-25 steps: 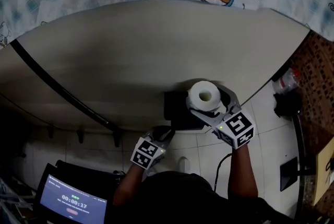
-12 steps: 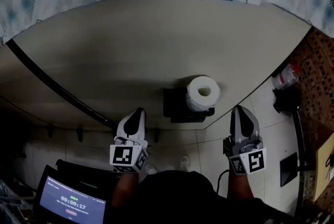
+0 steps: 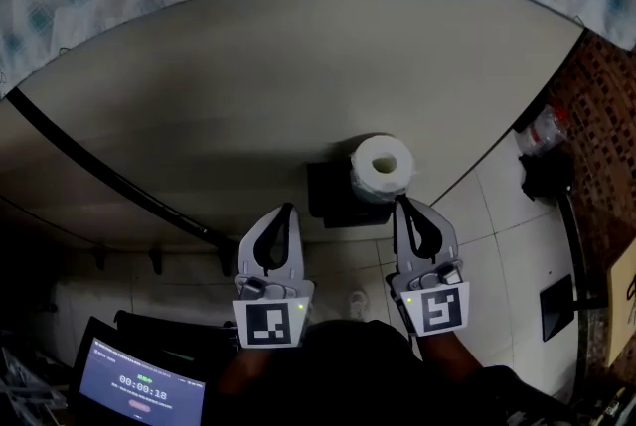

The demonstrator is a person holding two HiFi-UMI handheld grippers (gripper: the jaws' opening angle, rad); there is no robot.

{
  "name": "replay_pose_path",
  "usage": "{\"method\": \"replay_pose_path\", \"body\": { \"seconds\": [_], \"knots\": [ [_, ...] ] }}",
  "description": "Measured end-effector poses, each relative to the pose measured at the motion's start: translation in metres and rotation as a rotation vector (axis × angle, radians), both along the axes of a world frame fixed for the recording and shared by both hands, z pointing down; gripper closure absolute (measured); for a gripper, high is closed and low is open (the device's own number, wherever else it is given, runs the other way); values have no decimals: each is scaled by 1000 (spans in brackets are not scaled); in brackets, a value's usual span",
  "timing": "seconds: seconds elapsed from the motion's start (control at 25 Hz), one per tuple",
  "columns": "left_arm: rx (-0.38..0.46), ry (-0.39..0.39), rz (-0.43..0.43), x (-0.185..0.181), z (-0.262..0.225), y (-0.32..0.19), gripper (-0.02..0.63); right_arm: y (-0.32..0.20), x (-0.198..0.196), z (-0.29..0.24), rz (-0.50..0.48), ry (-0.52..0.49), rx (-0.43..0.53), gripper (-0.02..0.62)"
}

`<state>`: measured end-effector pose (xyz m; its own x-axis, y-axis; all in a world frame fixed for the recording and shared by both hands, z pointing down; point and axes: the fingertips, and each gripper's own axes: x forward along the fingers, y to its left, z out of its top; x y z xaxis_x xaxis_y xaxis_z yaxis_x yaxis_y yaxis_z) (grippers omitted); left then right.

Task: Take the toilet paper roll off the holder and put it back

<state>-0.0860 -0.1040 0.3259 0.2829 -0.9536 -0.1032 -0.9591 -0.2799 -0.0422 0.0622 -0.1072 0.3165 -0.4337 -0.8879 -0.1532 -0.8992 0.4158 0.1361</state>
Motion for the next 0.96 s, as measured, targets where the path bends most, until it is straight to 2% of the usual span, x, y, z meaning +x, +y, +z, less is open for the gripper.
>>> {"method": "replay_pose_path", "body": {
  "seconds": [0.24,0.48,0.96],
  "knots": [
    [-13,-10,-2,3,2,2,588,-4,4,-2,10,-28,0,595],
    [-6,-20,-2,6,2,2,588,5,-5,-6,-5,30,73,595],
    [-8,-16,-13,7,2,10,588,12,1,-2,12,18,58,595]
  ]
}}
